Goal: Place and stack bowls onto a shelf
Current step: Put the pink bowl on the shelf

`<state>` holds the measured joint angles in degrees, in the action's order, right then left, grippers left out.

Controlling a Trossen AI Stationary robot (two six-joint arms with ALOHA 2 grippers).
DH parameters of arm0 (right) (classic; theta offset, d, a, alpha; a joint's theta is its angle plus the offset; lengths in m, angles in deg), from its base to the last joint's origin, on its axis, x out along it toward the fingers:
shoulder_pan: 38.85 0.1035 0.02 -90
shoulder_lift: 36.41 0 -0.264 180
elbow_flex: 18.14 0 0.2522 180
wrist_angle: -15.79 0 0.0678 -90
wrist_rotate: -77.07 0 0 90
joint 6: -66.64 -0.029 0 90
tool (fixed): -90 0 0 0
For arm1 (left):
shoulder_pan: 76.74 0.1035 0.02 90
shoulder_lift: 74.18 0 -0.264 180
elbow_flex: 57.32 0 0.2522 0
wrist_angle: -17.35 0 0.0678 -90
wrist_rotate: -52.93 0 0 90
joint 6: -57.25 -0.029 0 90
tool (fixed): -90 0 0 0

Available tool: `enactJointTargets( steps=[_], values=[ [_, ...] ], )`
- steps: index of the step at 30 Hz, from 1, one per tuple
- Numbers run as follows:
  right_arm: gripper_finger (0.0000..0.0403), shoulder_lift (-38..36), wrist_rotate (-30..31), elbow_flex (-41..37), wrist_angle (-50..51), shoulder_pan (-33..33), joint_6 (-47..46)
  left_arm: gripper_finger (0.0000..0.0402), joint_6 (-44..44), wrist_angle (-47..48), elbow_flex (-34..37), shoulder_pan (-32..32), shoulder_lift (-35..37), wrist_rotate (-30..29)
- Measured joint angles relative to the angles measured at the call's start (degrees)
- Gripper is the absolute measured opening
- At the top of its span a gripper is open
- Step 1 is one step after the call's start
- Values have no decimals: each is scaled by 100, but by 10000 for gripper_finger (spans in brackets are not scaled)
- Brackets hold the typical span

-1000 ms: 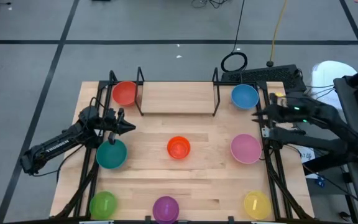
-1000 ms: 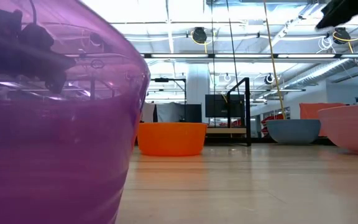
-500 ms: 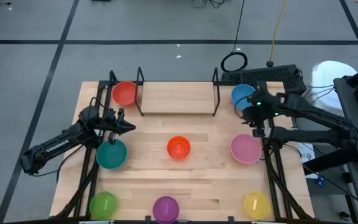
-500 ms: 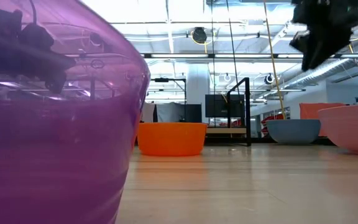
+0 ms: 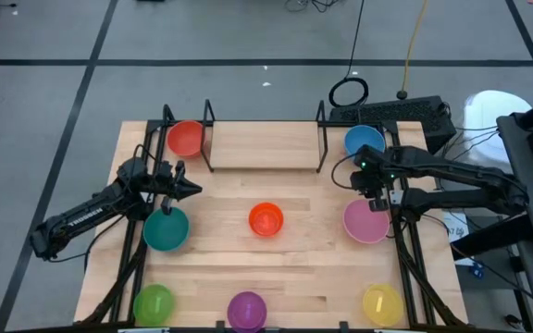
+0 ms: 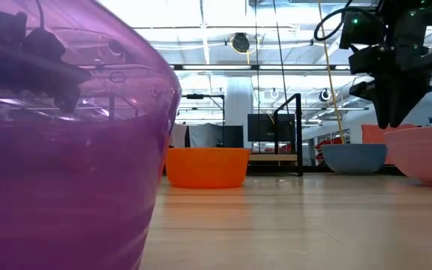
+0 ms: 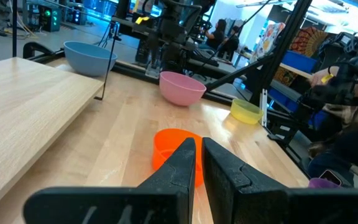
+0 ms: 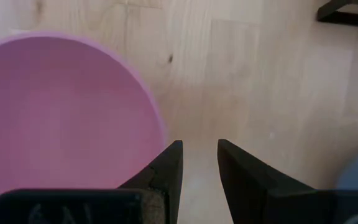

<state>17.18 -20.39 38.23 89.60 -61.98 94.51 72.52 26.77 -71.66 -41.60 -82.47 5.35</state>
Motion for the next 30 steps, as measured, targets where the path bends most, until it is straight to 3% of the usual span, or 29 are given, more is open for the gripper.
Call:
enactJointTargets(
  steps=[14,30],
  values=[
    [93,185,-177,0,289,0,-317,33,0,0,0,0,0,0],
    [93,1117,-502,-2,226,0,-319,33,-1,0,0,0,0,0]
  ],
)
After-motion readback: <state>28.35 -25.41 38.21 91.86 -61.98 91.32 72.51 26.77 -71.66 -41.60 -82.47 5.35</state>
